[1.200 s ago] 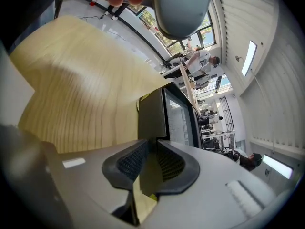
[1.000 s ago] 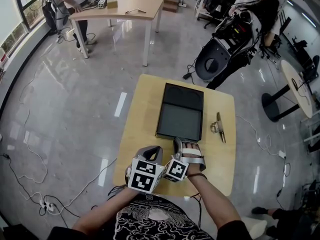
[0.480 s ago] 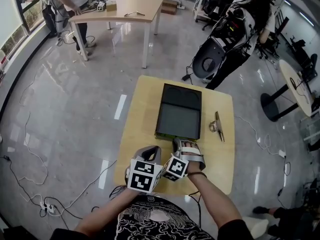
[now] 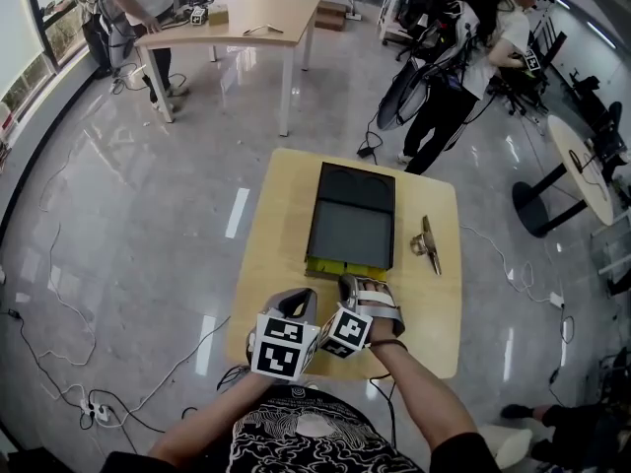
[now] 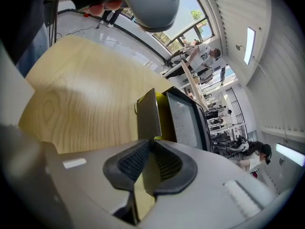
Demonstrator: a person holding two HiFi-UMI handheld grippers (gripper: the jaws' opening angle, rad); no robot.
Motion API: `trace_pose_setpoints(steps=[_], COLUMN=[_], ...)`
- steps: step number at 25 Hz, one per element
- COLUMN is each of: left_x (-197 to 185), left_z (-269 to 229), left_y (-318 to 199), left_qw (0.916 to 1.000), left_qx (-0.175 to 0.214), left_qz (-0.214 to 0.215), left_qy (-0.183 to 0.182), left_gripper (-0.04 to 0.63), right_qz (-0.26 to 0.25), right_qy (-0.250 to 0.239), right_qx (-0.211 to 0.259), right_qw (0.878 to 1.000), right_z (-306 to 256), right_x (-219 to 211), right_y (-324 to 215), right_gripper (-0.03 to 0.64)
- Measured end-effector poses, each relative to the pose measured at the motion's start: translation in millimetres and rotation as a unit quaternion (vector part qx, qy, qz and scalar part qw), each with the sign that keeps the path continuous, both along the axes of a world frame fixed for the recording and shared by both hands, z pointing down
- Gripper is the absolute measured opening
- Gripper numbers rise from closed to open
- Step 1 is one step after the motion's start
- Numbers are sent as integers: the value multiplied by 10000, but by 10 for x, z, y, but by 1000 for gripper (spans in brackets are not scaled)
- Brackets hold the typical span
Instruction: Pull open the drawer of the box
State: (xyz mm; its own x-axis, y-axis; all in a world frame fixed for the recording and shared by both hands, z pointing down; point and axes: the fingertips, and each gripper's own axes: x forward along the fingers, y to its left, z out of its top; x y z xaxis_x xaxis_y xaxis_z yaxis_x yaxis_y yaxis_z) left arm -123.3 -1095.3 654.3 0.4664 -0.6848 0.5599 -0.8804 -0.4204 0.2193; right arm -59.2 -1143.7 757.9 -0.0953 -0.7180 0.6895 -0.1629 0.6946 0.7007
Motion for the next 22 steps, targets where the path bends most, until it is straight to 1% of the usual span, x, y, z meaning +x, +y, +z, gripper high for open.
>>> trace_pose_setpoints(steps=[5,8,11,14,18,20,22], left_x=[-60,31,149,22,-84,-21,80], left_z=[-209,-213,-211,-378,-549,-589,-590], left_y=[194,361,664,806,802,857,1080], left_qw=[10000,10000,10000,10000,9999,9999,9999], left_qx=[-25,-33,-26,-27,-43,-53,-53], left_qz=[-19,-45,-67,-81,-93,-104,-125], left_qy=[-6,-11,-20,-16,-4,-4,-8], left_gripper=[14,12,14,12,14,12,12], right_qz=[30,37,36,20,22,3,-35], right_qy=[-53,-45,-27,2,-24,-22,-14], right_qx=[-91,-100,-101,-104,-171,-186,-190], right_qw=[9999,9999,9999,9999,9998,9998,9998], right_z=[-185,-224,-218,-371,-530,-562,-536], right_x=[-44,55,186,67,-45,17,121], right_y=[213,385,690,841,866,933,1171], right_gripper=[46,46,44,44,43,43,43])
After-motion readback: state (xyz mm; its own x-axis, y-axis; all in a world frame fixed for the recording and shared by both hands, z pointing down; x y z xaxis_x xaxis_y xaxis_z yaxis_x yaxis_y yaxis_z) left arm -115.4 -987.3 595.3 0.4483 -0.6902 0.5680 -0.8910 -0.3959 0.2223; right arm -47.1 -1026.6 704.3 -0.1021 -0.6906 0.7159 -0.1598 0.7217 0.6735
